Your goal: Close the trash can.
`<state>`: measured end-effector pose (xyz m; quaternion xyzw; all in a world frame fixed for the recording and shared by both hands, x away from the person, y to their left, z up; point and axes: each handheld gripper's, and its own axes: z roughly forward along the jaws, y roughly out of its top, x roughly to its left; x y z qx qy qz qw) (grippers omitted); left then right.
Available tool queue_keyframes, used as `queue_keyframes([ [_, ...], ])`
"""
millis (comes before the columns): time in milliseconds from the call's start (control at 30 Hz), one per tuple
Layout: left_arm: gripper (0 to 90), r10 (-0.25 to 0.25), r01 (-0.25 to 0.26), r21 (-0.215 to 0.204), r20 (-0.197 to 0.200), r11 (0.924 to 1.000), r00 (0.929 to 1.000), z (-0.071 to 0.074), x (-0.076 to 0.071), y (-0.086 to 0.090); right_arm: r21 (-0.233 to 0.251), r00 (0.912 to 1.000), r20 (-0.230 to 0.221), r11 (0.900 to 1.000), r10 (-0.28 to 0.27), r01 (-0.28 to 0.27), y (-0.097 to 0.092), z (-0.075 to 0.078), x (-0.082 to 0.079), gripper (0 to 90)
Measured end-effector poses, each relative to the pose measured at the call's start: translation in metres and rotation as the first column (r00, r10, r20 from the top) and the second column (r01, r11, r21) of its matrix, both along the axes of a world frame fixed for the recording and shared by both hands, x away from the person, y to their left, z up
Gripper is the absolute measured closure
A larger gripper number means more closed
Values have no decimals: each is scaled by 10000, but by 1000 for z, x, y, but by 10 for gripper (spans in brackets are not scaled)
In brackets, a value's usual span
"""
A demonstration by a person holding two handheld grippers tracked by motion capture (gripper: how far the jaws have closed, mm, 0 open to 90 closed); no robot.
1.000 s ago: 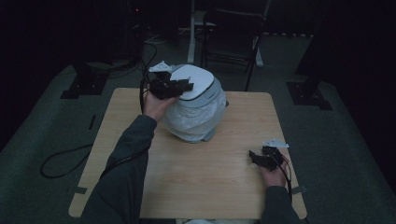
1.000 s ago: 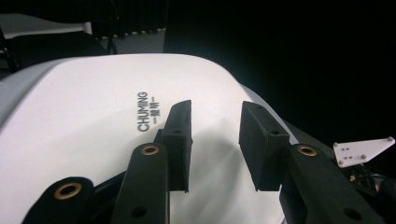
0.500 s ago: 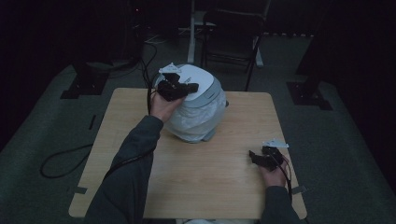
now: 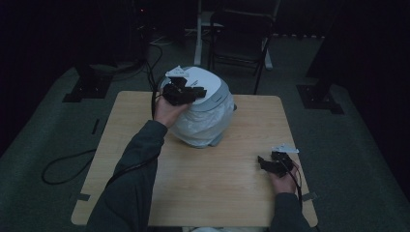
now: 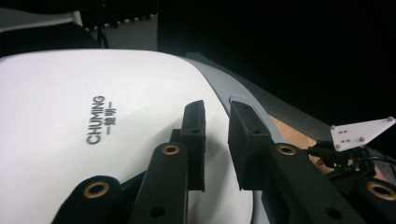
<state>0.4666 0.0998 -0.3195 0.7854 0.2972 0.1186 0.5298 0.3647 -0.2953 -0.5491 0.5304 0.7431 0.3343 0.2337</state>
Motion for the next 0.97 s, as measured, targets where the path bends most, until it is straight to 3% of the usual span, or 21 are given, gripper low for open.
queue_keyframes([
  [233, 682, 440, -424, -587, 277, 9974, 9986, 1, -12, 33, -3, 10000, 2, 10000, 0, 0, 0, 0, 0, 298],
  [533, 624, 1169, -1101, -1363, 426, 9845, 9922, -5, -24, 79, -2, 10000, 1, 10000, -2, 2, 0, 0, 0, 298],
  [767, 606, 1562, -1498, -1707, 250, 9739, 9874, -21, -33, 99, -3, 10000, 1, 10000, 0, 0, 0, 0, 0, 298],
  [967, 582, 1822, -1794, -1767, -1, 9678, 9833, -41, -36, 106, -17, 10000, 1, 10000, 5, -5, 0, 0, 0, 298],
])
